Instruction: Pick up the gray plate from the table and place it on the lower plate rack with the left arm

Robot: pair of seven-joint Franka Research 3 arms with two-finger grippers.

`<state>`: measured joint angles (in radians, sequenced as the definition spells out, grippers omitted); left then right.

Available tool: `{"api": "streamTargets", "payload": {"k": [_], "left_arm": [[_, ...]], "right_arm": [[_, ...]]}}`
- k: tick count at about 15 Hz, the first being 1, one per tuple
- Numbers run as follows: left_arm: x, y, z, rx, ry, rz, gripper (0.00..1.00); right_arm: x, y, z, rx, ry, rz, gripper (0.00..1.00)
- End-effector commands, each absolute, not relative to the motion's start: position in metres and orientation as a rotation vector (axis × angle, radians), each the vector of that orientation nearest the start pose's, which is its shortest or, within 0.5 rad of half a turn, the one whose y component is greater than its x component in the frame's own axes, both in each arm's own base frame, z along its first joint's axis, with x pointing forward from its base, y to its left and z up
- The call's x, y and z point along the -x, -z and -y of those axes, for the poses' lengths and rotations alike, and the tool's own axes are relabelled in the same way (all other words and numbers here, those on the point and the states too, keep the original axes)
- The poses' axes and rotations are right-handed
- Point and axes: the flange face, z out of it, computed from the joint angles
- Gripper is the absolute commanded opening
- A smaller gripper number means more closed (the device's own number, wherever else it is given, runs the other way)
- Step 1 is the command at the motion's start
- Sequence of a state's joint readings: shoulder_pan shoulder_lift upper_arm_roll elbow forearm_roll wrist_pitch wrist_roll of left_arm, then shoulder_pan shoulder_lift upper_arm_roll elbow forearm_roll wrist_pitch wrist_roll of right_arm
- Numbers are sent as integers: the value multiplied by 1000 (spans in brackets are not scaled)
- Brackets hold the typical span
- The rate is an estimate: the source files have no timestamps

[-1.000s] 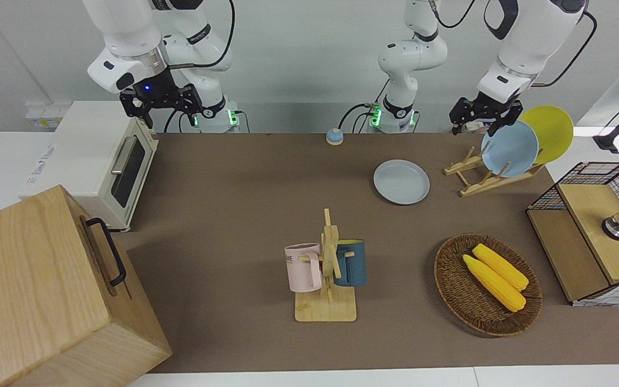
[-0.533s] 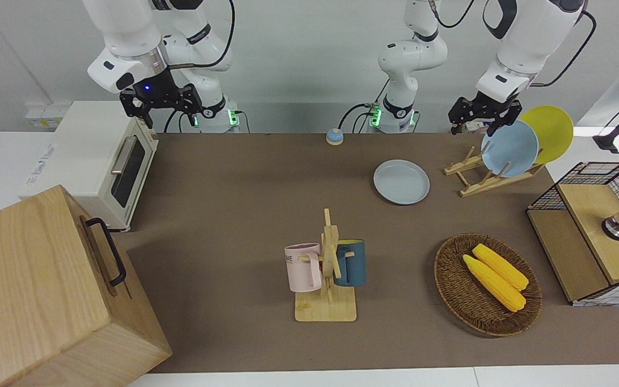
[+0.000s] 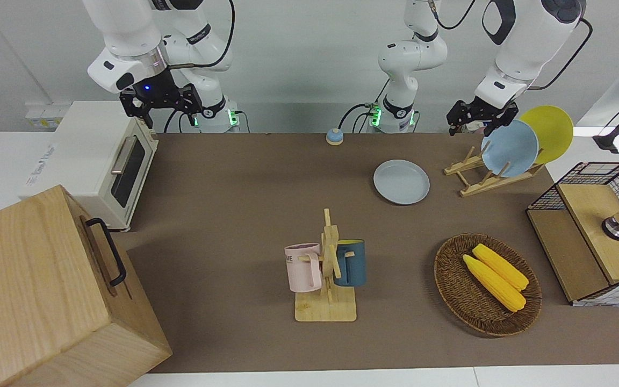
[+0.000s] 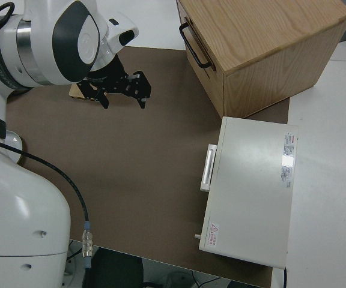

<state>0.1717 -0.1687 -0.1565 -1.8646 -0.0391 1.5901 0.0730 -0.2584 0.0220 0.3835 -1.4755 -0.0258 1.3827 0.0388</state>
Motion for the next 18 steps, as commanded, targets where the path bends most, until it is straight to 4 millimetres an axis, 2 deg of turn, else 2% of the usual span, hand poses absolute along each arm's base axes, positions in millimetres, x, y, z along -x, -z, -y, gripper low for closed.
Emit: {"api": "streamTargets", "payload": {"k": [1, 5, 18], "left_arm": [[-482, -555, -1, 3159, -223, -48, 993], [-472, -532, -1, 3155, -202, -40, 993], [-434, -412, -6, 3160, 9, 34, 993]], "right_arm": [[-536, -646, -59, 3169, -179, 105, 983], [-536, -645, -60, 3169, -181, 108, 983], [-536, -646, -59, 3169, -179, 105, 983]]}}
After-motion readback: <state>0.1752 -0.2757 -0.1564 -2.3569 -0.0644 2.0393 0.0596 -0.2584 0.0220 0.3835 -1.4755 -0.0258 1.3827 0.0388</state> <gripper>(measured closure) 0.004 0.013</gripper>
